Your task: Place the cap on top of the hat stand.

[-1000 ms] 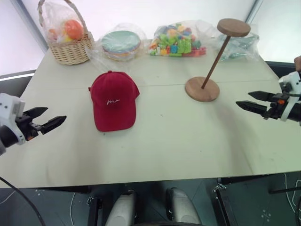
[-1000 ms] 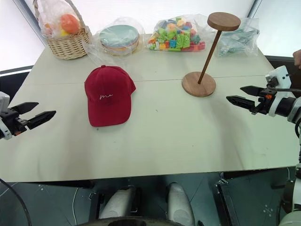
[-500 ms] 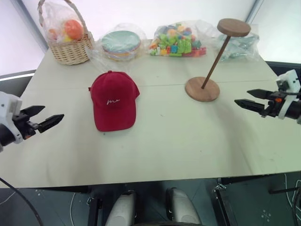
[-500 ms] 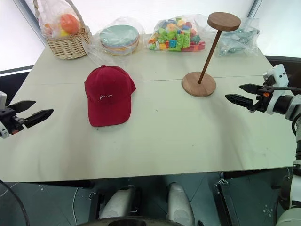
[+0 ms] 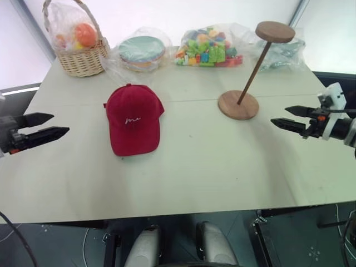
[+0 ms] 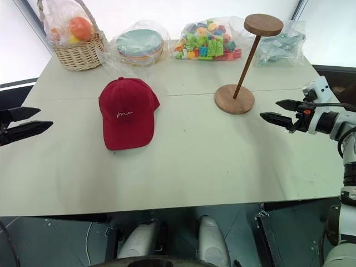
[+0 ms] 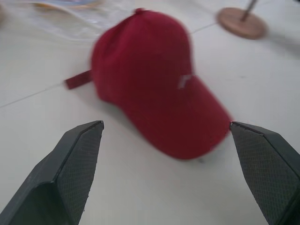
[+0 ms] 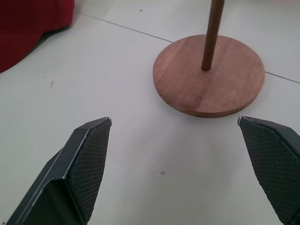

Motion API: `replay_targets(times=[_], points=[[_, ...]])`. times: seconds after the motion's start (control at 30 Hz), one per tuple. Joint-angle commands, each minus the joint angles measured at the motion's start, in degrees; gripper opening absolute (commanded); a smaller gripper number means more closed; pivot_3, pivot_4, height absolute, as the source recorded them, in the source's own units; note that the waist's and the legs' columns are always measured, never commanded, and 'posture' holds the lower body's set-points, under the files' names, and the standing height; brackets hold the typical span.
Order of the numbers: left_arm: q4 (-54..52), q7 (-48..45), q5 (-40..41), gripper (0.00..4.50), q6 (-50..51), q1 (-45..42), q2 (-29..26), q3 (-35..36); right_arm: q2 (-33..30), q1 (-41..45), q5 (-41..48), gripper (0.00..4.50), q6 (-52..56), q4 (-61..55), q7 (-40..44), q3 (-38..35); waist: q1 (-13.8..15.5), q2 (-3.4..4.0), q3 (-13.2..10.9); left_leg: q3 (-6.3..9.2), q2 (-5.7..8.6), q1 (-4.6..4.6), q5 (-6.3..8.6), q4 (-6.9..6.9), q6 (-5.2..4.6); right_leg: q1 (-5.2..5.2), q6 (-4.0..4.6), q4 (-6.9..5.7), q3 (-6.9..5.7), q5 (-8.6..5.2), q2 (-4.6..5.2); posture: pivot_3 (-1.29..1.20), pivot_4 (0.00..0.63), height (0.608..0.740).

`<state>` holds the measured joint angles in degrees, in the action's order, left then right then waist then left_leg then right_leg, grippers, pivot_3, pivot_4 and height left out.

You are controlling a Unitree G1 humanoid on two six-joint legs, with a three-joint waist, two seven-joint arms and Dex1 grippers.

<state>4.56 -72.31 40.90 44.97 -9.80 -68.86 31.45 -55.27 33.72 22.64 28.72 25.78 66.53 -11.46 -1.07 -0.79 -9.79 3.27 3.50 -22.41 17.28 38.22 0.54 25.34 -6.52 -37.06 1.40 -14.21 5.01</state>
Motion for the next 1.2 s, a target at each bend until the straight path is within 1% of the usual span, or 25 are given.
replay_targets(times=[0.03, 0.3, 0.5, 0.57, 0.63, 0.67, 0.73, 0.8, 0.9, 1.03, 1.1, 1.2], points=[[-0.56, -3.05, -0.76, 4.5, -1.01, -0.25, -2.05, -1.65, -0.57, 1.53, -0.17, 4.43, -1.36, -4.01, 0.18, -0.16, 0.05, 0.13, -0.03, 0.0, 0.0, 0.0, 0.0, 0.0, 0.0, 0.0, 0.0, 0.0, 0.0, 0.0, 0.0, 0.0, 0.15, 0.74], [0.11, -1.84, -1.01, 4.5, -1.0, -2.25, -0.48, -2.89, -0.44, 4.81, 0.82, 4.43, -0.18, -13.72, 0.68, 1.97, 0.03, 0.19, -0.06, -0.01, 0.0, 0.0, 0.01, 0.0, -0.02, 0.03, 0.0, -0.02, 0.0, 0.0, -0.02, 0.0, 0.15, 0.74], [0.41, 0.56, -2.61, 4.5, -2.51, -3.23, 0.89, -3.08, -1.17, 6.06, 1.2, 4.43, 1.03, -12.99, 2.01, 1.95, 0.38, 0.18, -0.06, 0.01, 0.0, 0.0, 0.03, 0.01, -0.06, 0.01, 0.0, -0.02, -0.01, 0.0, -0.01, 0.0, 0.15, 0.74], [0.15, 0.66, -3.05, 4.5, -2.91, -2.26, 1.14, -2.76, -2.36, 6.2, 6.48, 4.43, 8.79, -13.69, 4.4, -0.65, 0.37, 0.18, -0.06, 0.0, 0.02, -0.01, 0.03, 0.02, -0.06, 0.0, 0.0, -0.01, -0.01, 0.0, 0.01, 0.0, 0.15, 0.74], [0.25, 1.51, -5.41, 4.5, -5.49, -0.96, 1.56, -3.07, -5.39, 4.65, 11.14, 4.43, 15.03, -17.3, 8.47, -2.32, 0.38, 0.26, -0.1, 0.0, 0.01, -0.02, 0.03, 0.01, -0.06, 0.02, 0.0, -0.01, -0.01, 0.0, 0.01, 0.0, 0.15, 0.74], [0.58, 2.33, -6.65, 4.5, -7.01, -0.68, 2.02, -3.42, -6.67, 5.21, 13.37, 4.43, 18.29, -18.32, 9.09, -3.31, 0.36, 0.3, -0.13, 0.01, 0.01, -0.02, 0.04, 0.01, -0.07, 0.02, 0.0, -0.01, -0.01, 0.0, 0.01, 0.0, 0.15, 0.74], [0.61, 4.35, -8.61, 4.5, -9.64, -0.08, 3.65, -4.27, -8.16, 11.33, 19.51, 4.43, 27.38, -16.31, 7.81, -6.63, 0.23, 0.41, -0.19, 0.0, 0.01, -0.02, 0.06, 0.0, -0.11, 0.02, 0.0, 0.0, 0.0, 0.0, 0.02, 0.0, 0.15, 0.74], [0.04, 5.9, -9.66, 4.5, -11.07, 0.48, 5.3, -4.64, -8.9, 15.56, 22.68, 4.43, 32.27, -14.61, 6.52, -8.5, 0.07, 0.55, -0.26, -0.11, 0.01, -0.01, 0.07, 0.0, -0.13, 0.05, 0.0, 0.01, 0.0, 0.0, 0.08, 0.0, 0.15, 0.74], [-0.99, 8.74, -10.47, 4.5, -12.27, 1.06, 8.02, -4.87, -9.97, 14.67, 22.34, 4.43, 32.19, -16.21, 6.33, -8.42, 0.23, 0.28, -0.1, -0.02, -0.09, 0.0, 0.09, -0.04, -0.13, 0.06, 0.02, 0.01, -0.13, -0.01, 0.05, 0.0, 0.15, 0.74], [-4.46, 13.05, -12.32, 4.5, -15.21, 1.73, 12.02, -5.41, -9.75, 12.7, 22.8, 4.43, 31.48, -18.52, 5.85, -8.86, 0.34, 0.25, -0.11, -0.1, -0.02, -0.03, 0.12, 0.0, -0.19, 0.02, 0.0, 0.07, -0.12, 0.0, 0.16, 0.0, 0.15, 0.74], [-6.28, 17.24, -15.35, 4.5, -19.04, 1.91, 14.3, -5.9, -9.39, 11.87, 22.75, 4.43, 30.6, -18.82, 5.51, -9.17, 0.48, 0.29, -0.12, -0.13, 0.0, -0.03, 0.12, 0.01, -0.19, 0.04, 0.0, 0.05, -0.12, 0.0, 0.21, 0.0, 0.15, 0.74], [-13.5, 19.17, -22.02, 4.5, -27.74, 8.23, 16.56, -9.35, -8.97, 10.32, 22.11, 4.43, 28.39, -18.82, 5.55, -9.29, 0.44, 0.29, -0.12, -0.12, 0.0, -0.03, 0.12, 0.0, -0.18, 0.05, 0.0, 0.05, -0.13, 0.0, 0.21, 0.0, 0.15, 0.74]])
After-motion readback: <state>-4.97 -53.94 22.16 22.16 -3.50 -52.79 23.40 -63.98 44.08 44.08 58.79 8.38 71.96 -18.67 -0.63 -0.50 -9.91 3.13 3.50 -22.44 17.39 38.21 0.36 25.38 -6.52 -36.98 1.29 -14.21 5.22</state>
